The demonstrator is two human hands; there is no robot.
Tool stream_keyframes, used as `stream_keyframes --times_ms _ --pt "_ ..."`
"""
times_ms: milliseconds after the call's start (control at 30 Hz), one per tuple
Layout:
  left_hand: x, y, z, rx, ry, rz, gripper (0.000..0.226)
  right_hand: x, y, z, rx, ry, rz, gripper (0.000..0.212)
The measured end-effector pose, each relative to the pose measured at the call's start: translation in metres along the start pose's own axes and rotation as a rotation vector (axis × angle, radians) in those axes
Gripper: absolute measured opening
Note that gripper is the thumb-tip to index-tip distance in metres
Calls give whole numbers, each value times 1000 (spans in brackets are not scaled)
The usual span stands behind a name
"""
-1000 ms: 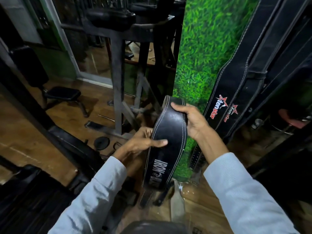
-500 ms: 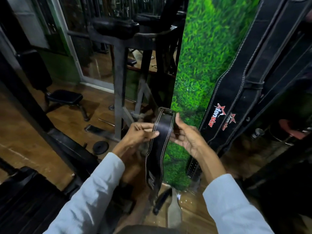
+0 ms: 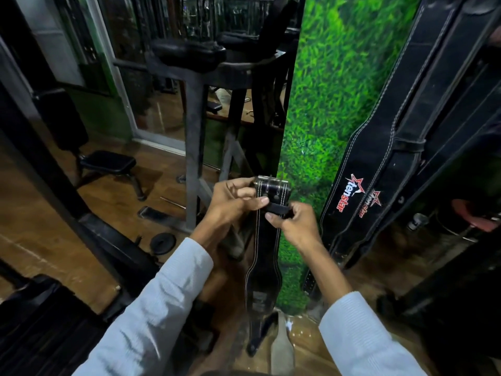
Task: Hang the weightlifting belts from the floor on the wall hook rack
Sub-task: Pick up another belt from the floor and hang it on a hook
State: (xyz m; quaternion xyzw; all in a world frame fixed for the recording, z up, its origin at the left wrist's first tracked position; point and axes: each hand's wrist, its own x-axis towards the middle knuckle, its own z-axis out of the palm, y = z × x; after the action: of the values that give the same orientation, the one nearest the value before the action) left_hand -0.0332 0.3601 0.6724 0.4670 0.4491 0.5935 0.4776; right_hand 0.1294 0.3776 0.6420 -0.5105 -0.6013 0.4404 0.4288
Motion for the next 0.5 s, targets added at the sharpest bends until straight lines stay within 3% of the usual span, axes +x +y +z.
stream_keyframes --times_ms 200,267,367,433,500 --pt "1 -13 4 -12 63 21 61 3 -14 -41 -210 -93 179 42" --pt "0 -12 6 1 65 32 59 1 -23 -52 -126 3 108 47" --pt "0 -12 9 13 54 43 51 1 -41 -55 -48 -9 58 25" --pt "-1 -12 13 14 47 46 48 -1 -51 -53 -95 -128 99 42" --pt "0 -14 13 17 59 59 49 -4 -53 -50 -38 -158 -5 54"
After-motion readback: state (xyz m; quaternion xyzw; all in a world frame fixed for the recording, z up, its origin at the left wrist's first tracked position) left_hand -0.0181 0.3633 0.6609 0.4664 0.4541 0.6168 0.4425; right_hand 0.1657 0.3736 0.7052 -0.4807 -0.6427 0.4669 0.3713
